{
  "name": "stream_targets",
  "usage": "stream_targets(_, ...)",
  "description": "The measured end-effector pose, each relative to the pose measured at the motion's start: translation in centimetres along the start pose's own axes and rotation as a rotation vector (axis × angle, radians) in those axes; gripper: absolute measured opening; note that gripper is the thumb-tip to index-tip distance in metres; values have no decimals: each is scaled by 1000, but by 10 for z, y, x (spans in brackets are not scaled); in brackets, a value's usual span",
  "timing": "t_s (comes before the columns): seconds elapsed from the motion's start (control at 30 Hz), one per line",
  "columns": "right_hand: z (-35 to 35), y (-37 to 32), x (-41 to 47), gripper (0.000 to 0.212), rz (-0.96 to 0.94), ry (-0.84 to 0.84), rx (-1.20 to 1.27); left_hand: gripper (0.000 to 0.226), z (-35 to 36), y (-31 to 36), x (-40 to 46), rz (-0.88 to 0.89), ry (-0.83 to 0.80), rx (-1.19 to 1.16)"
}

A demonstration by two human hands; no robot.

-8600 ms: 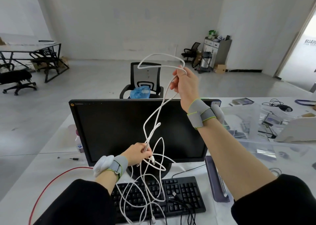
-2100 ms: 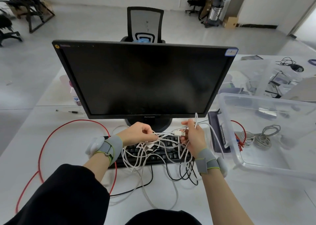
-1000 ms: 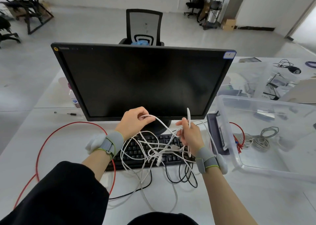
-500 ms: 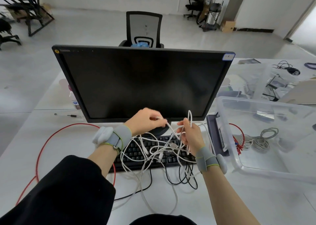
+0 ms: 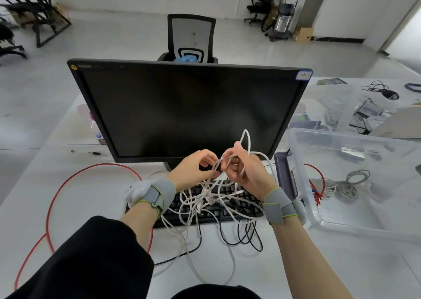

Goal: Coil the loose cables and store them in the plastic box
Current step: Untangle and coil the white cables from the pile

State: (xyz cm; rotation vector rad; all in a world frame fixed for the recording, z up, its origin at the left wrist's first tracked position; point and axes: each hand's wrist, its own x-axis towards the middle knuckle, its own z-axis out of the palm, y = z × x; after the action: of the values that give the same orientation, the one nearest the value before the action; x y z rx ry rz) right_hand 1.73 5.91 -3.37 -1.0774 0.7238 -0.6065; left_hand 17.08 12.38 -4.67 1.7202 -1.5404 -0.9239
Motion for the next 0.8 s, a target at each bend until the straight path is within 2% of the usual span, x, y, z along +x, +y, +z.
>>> stream_targets(0.07,3,-1,-1,53,9,-43,83,12,0,0,-1,31,1,-89)
stream_targets(0.17,0,-4,-1,61,4,-75,154,20,-2,0,1,47,27,-97)
stream_targets(0.37,1,-5,5,59,-18,93,-45,25,-10,0,0,34,-38,-87)
stream_targets(0.47,2,-5,8,52,-20,144,12,29,-8,-7,-1,14,-77,-102)
stream_targets(0.6,0,-1,7,39,58,128,114,37,-9,-10,-2,-52,-45,-126)
stream_targets(0.7,-4,3,1,29,95,50,-8,35,-12,-7,-5,-134,-108,-221)
stream_targets(0.8,-5,6,2,30,68,59,-182,36,-12,-2,-7,-261,-189,-285)
